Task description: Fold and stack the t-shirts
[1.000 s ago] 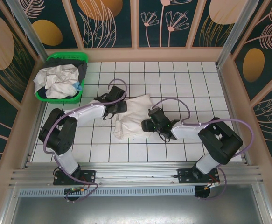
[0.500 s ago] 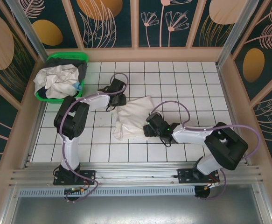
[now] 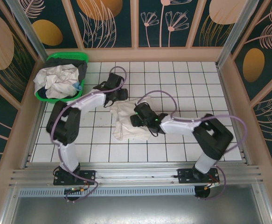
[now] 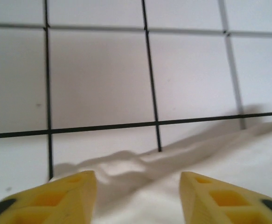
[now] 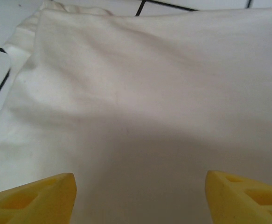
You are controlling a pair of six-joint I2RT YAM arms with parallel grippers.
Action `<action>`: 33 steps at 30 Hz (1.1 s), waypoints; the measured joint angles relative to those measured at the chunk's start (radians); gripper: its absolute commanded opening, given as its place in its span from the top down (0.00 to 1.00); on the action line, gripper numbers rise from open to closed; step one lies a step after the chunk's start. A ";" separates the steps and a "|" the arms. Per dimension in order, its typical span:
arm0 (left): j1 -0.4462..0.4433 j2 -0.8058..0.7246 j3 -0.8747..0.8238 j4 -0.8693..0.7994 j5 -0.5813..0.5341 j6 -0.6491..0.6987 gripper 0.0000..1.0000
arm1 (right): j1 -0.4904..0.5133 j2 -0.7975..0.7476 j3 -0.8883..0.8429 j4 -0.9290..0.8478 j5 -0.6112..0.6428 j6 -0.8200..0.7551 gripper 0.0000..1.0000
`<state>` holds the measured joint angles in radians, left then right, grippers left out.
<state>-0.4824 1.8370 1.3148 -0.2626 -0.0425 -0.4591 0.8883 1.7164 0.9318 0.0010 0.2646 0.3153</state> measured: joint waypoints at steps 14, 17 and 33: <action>0.011 -0.600 -0.420 0.068 -0.208 -0.004 0.02 | -0.312 0.192 0.182 -0.151 0.051 0.011 0.31; 0.011 -0.604 -0.449 0.068 -0.247 0.000 0.02 | -0.455 0.233 0.253 -0.194 0.057 -0.001 0.31; 0.011 -0.597 -0.534 0.095 -0.315 0.014 0.02 | -0.567 0.107 0.312 -0.296 -0.004 -0.040 0.30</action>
<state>-0.4709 1.2396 0.7811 -0.1680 -0.3576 -0.4450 0.3214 1.8233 1.2434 -0.2951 0.2604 0.2752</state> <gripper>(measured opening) 0.985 0.697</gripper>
